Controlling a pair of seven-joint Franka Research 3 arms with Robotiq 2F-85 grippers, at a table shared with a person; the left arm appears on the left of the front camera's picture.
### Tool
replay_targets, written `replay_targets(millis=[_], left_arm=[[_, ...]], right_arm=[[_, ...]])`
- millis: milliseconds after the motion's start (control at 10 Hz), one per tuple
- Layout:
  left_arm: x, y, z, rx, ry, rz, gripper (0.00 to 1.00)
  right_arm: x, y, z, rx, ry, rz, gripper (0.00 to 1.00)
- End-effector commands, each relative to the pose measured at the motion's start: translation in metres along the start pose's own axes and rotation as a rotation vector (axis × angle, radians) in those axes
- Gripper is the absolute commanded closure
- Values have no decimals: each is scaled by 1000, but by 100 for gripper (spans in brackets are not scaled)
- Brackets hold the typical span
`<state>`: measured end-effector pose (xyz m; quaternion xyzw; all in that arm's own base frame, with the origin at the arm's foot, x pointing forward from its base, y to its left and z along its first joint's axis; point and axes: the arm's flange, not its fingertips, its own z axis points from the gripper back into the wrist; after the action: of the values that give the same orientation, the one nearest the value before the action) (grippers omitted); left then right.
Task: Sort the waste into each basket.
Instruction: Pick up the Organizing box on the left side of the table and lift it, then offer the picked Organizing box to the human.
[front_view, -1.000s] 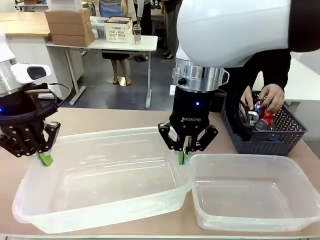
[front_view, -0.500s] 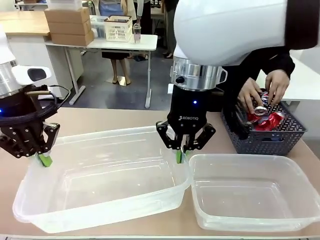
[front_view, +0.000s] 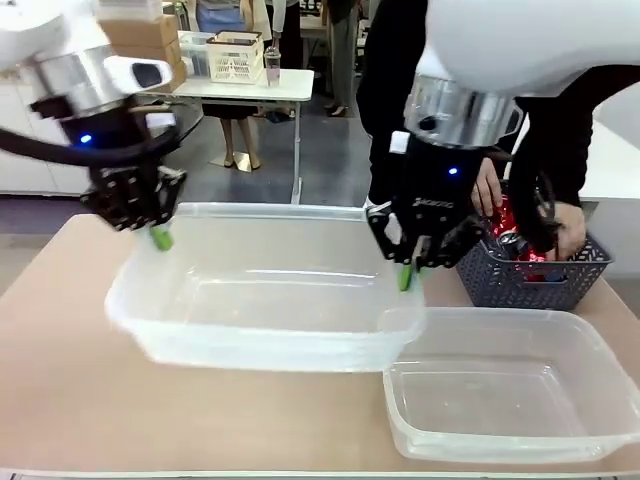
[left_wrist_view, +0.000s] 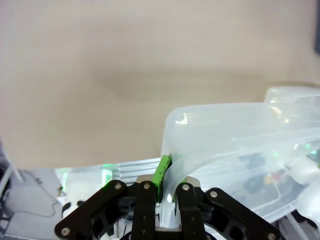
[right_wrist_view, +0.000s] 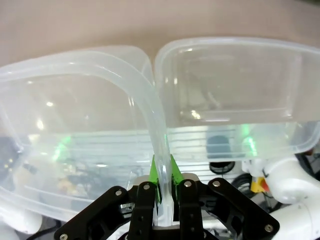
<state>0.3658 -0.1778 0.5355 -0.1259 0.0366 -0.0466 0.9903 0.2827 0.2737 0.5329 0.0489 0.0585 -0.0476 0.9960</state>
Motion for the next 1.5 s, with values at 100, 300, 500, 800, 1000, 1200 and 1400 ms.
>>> replay_targets(millis=[100,300,500,800,1000,1200,1400], left_arm=[[40,-41,15,-61,59,-16,94],[39,-50,4,-55,55,-16,94],[45,-55,-2,-44,64,-39,94],[43,-62,-15,-19,80,-61,94],[43,-62,-15,-19,80,-61,94],[43,-62,-15,-19,80,-61,94],[43,-62,-15,-19,80,-61,94]], right_arm=[[17,-53,7,14,19,-19,93],[39,-83,16,24,54,-45,93],[49,-85,13,12,48,-68,93],[46,-77,13,52,47,-62,93],[46,-77,13,52,47,-62,93],[46,-77,13,52,47,-62,93],[46,-77,13,52,47,-62,93]])
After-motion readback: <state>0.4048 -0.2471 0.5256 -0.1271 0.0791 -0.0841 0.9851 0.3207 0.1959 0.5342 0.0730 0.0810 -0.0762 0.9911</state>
